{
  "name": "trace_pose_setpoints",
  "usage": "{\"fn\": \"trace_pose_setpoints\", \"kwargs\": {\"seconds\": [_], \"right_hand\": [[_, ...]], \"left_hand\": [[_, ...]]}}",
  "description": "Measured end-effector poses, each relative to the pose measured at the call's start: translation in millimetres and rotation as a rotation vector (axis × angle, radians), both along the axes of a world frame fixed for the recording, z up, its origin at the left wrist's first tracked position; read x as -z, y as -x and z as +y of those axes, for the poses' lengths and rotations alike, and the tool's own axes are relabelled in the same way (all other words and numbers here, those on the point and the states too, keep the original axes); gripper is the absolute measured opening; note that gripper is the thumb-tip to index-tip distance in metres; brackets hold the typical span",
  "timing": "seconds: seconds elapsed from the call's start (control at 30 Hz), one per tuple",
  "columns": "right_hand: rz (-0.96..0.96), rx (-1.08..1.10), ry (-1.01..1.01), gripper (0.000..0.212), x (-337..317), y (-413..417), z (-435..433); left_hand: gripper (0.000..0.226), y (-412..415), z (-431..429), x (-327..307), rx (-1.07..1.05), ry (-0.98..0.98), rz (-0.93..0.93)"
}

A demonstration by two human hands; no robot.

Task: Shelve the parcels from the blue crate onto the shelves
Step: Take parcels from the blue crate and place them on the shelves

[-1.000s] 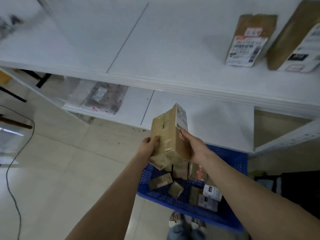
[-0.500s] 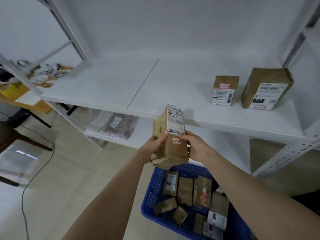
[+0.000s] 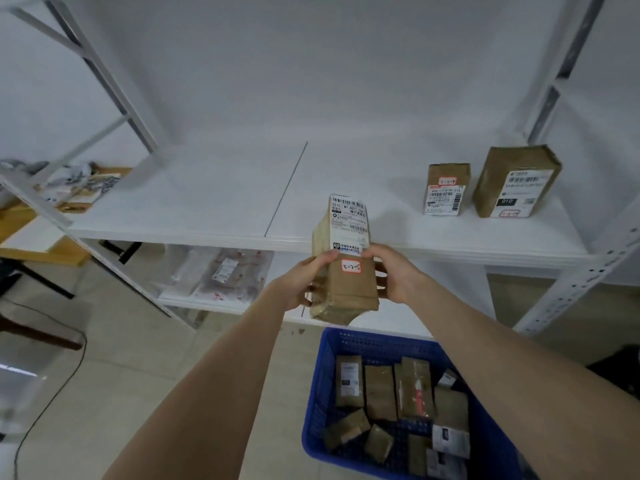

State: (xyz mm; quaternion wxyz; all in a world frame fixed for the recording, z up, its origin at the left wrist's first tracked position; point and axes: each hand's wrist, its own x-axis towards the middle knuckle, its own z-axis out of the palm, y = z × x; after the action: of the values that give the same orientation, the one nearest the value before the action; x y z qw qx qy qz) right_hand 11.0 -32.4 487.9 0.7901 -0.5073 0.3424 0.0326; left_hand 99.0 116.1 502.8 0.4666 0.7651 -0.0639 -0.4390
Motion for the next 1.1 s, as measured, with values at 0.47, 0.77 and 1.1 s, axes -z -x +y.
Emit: {"fn": "trace_pose_setpoints", "kwargs": {"seconds": [0.47,0.77,1.1], "right_hand": [[-0.033,0.176,0.064,0.022,-37.9,-30.0,71.4],[-0.065,0.218,0.085,0.024,-59.6,-28.1,79.9],[-0.211,0.178,0.135,0.021,-113.2,-4.6,77.4]], "left_hand": [[0.066,-54.8,54.8,-26.4,0.156,0.079,-0.035],[0.069,-59.2,59.9,-43.7,0.196,0.1,-0.066],[0.049,-26.2,63.9,-106.4,0.14,0.195,-0.133]]}}
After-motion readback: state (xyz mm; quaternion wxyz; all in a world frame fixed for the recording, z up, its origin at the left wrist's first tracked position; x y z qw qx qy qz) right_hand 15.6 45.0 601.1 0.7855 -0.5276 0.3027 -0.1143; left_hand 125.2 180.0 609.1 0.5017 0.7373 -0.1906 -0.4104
